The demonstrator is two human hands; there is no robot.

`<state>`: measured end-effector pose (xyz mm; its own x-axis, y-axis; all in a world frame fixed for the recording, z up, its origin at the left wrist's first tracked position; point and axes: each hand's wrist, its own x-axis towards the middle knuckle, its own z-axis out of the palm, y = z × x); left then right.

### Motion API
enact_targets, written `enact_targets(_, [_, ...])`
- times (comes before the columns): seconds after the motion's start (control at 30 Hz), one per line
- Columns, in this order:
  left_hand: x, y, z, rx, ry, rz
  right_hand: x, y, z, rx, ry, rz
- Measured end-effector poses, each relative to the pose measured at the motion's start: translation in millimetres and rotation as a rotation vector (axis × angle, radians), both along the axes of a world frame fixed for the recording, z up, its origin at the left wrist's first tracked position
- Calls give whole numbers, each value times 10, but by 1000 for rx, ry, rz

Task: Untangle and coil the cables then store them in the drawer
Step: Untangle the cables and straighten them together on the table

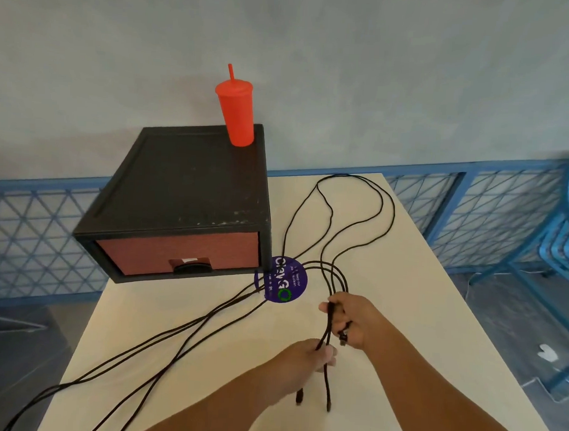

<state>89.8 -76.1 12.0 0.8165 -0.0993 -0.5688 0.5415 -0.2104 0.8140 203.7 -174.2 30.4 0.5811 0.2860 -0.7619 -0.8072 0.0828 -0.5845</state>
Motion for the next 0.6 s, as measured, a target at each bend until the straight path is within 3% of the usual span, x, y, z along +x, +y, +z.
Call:
enact_targets(0.13, [-38, 23, 126, -245, 102, 76, 29, 47, -8, 21, -5, -80])
enact_targets(0.27, [-96, 173, 157, -295, 150, 82, 96, 32, -3, 46, -25, -166])
enact_targets(0.6, [-130, 357, 209, -406, 250, 68, 226, 22, 92, -83, -110, -127])
